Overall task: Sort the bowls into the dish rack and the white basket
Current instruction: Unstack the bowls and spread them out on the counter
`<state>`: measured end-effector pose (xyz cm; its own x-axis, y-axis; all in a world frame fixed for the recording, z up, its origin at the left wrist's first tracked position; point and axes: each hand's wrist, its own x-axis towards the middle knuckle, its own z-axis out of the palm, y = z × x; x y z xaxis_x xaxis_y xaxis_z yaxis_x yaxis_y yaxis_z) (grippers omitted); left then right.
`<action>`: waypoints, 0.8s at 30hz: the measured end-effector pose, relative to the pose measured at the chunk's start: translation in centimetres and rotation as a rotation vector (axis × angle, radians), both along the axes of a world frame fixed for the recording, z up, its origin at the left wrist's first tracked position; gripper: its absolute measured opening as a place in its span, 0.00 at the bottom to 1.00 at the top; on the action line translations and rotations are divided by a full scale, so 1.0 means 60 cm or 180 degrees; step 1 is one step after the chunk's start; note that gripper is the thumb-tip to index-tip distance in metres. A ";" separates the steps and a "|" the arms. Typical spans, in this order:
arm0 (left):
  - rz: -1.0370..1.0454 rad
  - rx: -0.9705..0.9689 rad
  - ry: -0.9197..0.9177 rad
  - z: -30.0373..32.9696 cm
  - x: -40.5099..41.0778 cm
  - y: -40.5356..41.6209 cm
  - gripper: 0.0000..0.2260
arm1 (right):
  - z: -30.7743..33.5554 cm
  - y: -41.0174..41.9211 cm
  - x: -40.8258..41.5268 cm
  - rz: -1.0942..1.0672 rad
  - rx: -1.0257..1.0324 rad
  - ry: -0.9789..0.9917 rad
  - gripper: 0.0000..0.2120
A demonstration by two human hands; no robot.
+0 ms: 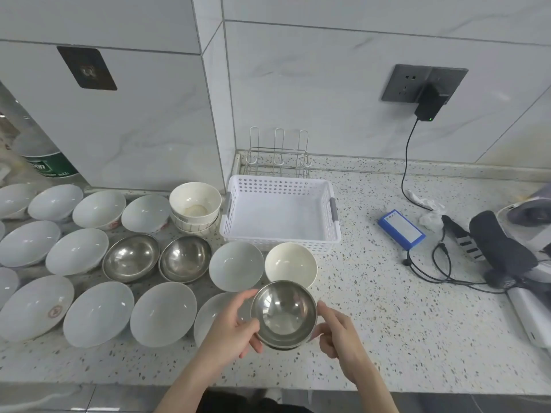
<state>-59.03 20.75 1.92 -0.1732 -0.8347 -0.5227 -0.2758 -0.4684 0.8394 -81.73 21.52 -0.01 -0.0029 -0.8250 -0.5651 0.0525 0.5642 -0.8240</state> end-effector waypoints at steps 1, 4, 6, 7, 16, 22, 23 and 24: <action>-0.0055 -0.0005 -0.0053 -0.004 -0.001 0.002 0.24 | -0.002 0.003 -0.003 -0.0012 -0.0028 0.0011 0.17; -0.0243 -0.0018 -0.0213 -0.015 -0.006 0.006 0.24 | -0.004 0.011 -0.011 0.0207 -0.0127 0.0144 0.13; -0.0377 -0.0010 -0.0315 -0.022 -0.010 0.009 0.24 | -0.005 0.014 -0.016 0.0340 -0.0148 0.0246 0.08; -0.0477 -0.0008 -0.0387 -0.026 -0.012 0.010 0.25 | -0.007 0.015 -0.017 0.0367 -0.0129 0.0315 0.07; -0.1075 -0.0206 -0.1052 -0.028 -0.033 0.020 0.40 | -0.022 0.014 -0.025 0.0544 -0.0104 0.0760 0.18; -0.1154 -0.0277 -0.1274 -0.020 -0.042 0.018 0.47 | -0.034 0.008 -0.026 0.0622 -0.0059 0.0948 0.15; -0.1168 -0.0259 -0.1331 -0.018 -0.042 0.018 0.48 | -0.034 0.008 -0.025 0.0635 -0.0053 0.0967 0.15; -0.1185 -0.0239 -0.1378 -0.016 -0.043 0.018 0.48 | -0.034 0.007 -0.024 0.0653 -0.0043 0.0972 0.15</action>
<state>-61.61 21.81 0.96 -0.2458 -0.7960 -0.5532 -0.7366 -0.2175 0.6404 -83.15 21.97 -2.05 -0.0035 -0.8334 -0.5527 -0.3100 0.5264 -0.7917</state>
